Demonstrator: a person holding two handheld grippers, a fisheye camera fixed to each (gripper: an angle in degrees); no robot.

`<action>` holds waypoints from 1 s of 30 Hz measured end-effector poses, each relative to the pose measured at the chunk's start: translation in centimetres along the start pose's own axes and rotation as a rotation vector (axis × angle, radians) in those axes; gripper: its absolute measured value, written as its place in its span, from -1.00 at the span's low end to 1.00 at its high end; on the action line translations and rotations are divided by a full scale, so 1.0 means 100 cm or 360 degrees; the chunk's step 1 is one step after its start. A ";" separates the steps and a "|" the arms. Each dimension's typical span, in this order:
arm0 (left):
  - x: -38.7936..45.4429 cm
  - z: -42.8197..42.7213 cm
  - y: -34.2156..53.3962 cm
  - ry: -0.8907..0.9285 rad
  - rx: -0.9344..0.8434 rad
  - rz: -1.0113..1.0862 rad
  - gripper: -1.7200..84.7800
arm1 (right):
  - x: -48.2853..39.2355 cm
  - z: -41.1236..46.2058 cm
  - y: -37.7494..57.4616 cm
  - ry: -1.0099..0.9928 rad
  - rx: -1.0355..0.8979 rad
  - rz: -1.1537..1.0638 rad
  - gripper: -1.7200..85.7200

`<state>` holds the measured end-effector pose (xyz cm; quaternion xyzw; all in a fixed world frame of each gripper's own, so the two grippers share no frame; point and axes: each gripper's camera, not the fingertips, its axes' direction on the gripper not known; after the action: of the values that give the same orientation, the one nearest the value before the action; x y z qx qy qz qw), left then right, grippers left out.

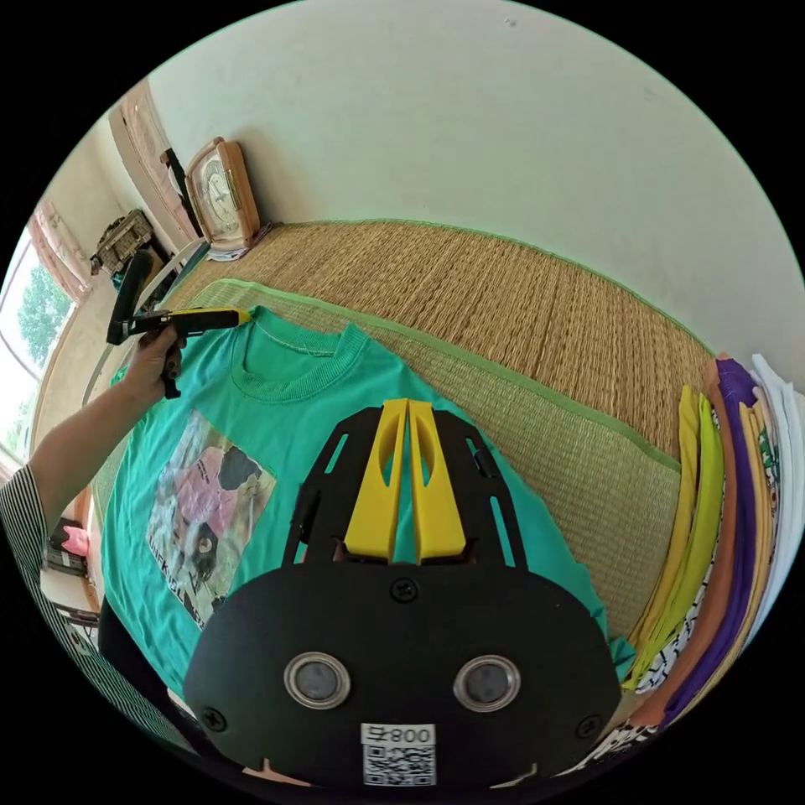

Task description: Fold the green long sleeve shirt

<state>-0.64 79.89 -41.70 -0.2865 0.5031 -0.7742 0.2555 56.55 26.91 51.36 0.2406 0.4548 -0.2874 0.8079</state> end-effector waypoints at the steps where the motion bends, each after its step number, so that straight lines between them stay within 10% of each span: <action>1: 0.000 0.000 0.000 0.0007 0.0029 0.0005 -0.95 | -0.002 0.004 -0.007 -0.0022 -0.0007 -0.0018 -0.96; 15: -0.028 -0.078 0.080 0.0337 0.0258 -0.0059 -0.96 | -0.024 0.040 -0.070 -0.0214 -0.0136 -0.0048 -0.96; 30: -0.047 -0.106 0.237 0.0005 0.0059 -0.0347 -0.96 | -0.031 -0.088 0.102 -0.0218 0.0005 0.0171 -0.96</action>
<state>-2.19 81.23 -68.05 -0.3337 0.4548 -0.8071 0.1742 56.99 40.72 51.19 0.2456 0.3844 -0.2603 0.8510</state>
